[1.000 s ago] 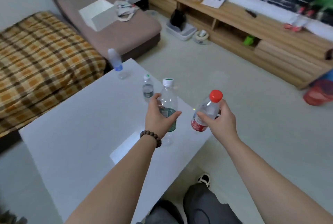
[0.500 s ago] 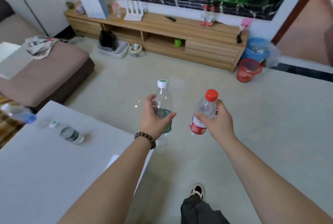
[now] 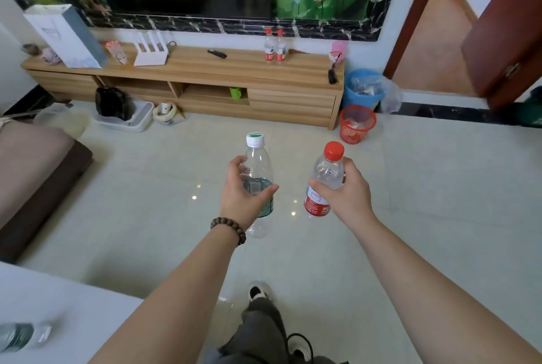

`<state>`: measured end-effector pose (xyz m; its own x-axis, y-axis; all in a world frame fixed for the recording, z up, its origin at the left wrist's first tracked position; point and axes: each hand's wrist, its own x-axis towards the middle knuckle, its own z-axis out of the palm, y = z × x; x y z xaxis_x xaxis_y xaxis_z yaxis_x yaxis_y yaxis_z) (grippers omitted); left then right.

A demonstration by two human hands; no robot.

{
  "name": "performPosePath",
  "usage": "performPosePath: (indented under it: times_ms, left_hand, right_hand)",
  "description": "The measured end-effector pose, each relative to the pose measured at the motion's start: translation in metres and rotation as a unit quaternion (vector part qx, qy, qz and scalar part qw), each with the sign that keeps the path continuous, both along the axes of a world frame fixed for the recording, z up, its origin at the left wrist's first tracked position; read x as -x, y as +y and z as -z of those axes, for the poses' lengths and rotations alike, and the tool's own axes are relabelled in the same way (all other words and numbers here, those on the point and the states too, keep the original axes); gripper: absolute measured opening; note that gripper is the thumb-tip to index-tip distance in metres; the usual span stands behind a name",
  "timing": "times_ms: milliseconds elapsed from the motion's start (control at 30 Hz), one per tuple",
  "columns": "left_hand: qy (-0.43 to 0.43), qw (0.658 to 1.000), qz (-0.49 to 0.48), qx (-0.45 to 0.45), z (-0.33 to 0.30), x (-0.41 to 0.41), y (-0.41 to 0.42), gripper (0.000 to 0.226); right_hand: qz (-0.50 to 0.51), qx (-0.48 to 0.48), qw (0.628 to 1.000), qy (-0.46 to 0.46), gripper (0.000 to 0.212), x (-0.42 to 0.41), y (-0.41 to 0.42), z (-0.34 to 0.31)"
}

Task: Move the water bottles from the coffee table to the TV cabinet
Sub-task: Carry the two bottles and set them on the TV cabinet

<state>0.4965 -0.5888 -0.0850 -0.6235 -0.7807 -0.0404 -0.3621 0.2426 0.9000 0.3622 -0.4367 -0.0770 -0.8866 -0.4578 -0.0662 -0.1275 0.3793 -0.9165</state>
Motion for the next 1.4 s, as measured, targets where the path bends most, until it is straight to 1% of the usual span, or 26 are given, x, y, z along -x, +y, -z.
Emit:
performPosePath:
  times_ms: [200, 400, 467, 667, 833, 933, 1200, 1400]
  left_hand:
    - [0.000, 1.000, 0.007, 0.007, 0.014, 0.080, -0.054, 0.082]
    - [0.001, 1.000, 0.017, -0.012, 0.026, 0.185, -0.158, 0.083]
    - [-0.004, 1.000, 0.025, -0.013, 0.023, 0.208, -0.182, 0.082]
    - [0.002, 0.999, 0.033, -0.010, 0.005, 0.311, -0.279, 0.080]
    - [0.004, 0.999, 0.040, -0.013, 0.009, 0.382, -0.334, 0.075]
    - [0.002, 0.999, 0.047, -0.015, 0.013, 0.410, -0.356, 0.077]
    - [-0.050, 0.998, 0.039, -0.016, 0.044, 0.555, -0.471, 0.072]
    - [-0.071, 0.997, 0.019, -0.035, 0.048, 0.641, -0.544, 0.081]
  right_hand:
    - [0.015, -0.005, 1.000, 0.001, 0.045, 0.079, -0.054, 0.015]
    - [0.028, -0.012, 1.000, -0.002, 0.043, 0.177, -0.153, 0.021]
    - [0.026, -0.008, 1.000, -0.008, 0.042, 0.198, -0.175, 0.017]
    - [0.055, -0.001, 0.998, 0.003, 0.039, 0.289, -0.258, 0.004]
    - [0.054, -0.009, 0.998, 0.016, 0.039, 0.359, -0.313, 0.010]
    - [0.046, -0.011, 0.999, 0.004, 0.042, 0.386, -0.336, 0.017]
    - [0.027, -0.011, 0.998, -0.047, 0.039, 0.527, -0.445, 0.053]
    - [0.009, -0.024, 0.997, -0.066, 0.043, 0.612, -0.516, 0.059]
